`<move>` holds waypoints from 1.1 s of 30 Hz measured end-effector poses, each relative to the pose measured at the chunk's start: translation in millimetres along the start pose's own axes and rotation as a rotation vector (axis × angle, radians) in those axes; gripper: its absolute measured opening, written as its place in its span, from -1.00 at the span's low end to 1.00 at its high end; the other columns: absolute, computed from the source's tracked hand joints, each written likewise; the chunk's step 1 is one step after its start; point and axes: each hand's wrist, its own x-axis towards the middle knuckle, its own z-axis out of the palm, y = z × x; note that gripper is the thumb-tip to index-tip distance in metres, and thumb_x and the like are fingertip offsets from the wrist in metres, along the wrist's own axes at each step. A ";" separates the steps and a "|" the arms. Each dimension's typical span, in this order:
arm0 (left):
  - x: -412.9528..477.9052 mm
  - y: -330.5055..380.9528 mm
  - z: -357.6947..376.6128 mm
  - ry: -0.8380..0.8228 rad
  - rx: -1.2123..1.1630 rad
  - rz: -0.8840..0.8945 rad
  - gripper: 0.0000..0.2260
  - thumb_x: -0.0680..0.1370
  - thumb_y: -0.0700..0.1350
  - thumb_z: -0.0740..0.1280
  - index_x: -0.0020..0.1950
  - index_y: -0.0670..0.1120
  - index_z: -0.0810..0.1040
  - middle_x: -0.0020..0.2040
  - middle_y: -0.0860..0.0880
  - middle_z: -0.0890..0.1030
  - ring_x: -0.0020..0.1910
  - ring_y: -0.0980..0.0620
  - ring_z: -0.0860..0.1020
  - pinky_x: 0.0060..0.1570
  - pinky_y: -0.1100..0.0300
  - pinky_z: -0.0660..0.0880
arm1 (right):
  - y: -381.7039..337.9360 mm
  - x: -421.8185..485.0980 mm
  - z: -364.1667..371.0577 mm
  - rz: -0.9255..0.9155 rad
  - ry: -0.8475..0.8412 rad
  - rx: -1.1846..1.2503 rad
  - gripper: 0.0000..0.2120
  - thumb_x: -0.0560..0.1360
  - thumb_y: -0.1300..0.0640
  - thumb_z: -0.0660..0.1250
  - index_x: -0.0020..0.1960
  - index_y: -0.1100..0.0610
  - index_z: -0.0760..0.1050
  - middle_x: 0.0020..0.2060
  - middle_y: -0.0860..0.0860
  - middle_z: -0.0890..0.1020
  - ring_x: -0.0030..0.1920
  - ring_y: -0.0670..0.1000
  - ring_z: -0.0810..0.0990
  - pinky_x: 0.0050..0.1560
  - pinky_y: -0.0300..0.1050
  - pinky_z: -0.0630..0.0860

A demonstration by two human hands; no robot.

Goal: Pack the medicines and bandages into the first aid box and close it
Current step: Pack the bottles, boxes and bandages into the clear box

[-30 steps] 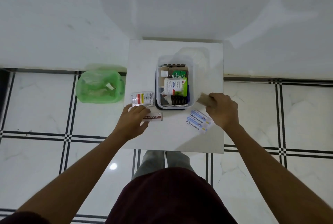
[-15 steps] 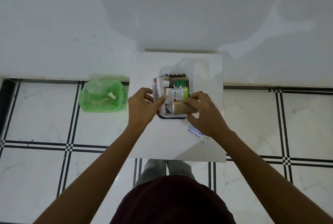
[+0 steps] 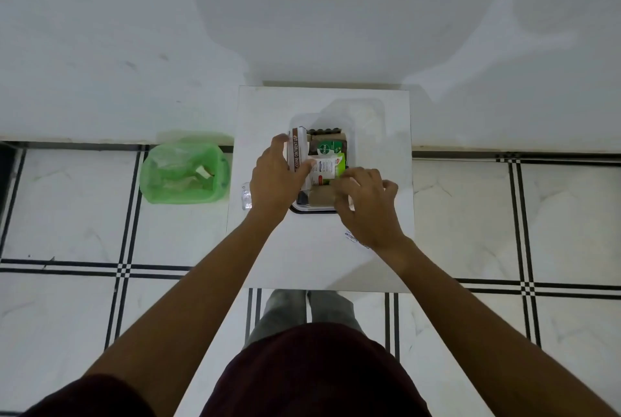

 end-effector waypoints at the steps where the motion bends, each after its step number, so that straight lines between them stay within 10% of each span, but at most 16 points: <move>1: -0.4 -0.2 1.2 -0.004 0.019 0.027 -0.44 0.44 0.14 0.40 0.37 0.00 0.35 -0.02 -0.16 0.62 -0.07 -0.12 0.59 -0.22 0.12 0.44 | -0.9 4.4 -0.2 0.002 0.011 -0.011 -0.78 0.47 0.07 0.23 0.05 0.05 0.57 0.10 0.02 0.61 0.13 0.08 0.52 0.06 0.06 0.33; 12: 1.6 0.2 -0.2 -0.086 0.207 0.100 -0.42 0.52 0.15 0.30 0.49 0.05 0.25 0.00 -0.14 0.51 -0.10 -0.01 0.43 -0.19 0.13 0.34 | 12.2 56.8 -8.3 -0.161 -0.161 -0.211 -0.69 0.43 -0.01 0.34 0.14 0.03 0.56 0.11 0.01 0.65 0.19 0.16 0.49 0.12 0.26 0.19; 24: -10.8 -22.9 6.7 -0.069 0.352 0.196 -0.45 0.53 -0.02 0.29 0.50 0.10 0.22 0.12 -0.13 0.43 0.07 -0.11 0.40 -0.32 0.05 0.47 | 21.7 59.3 -17.6 -0.109 -0.242 -0.168 -0.64 0.48 0.06 0.35 0.27 -0.02 0.48 0.22 -0.05 0.59 0.19 0.09 0.35 0.05 0.05 0.05; 33: 8.0 -13.6 4.3 -0.165 0.653 0.317 -0.49 0.55 -0.05 0.17 0.50 0.12 0.18 0.59 -0.03 -0.15 0.54 -0.18 -0.11 0.27 -0.40 0.18 | 18.2 60.7 -16.2 -0.107 -0.239 -0.155 -0.65 0.46 0.12 0.37 0.24 0.01 0.51 0.22 -0.02 0.60 0.19 0.13 0.36 0.08 0.12 0.11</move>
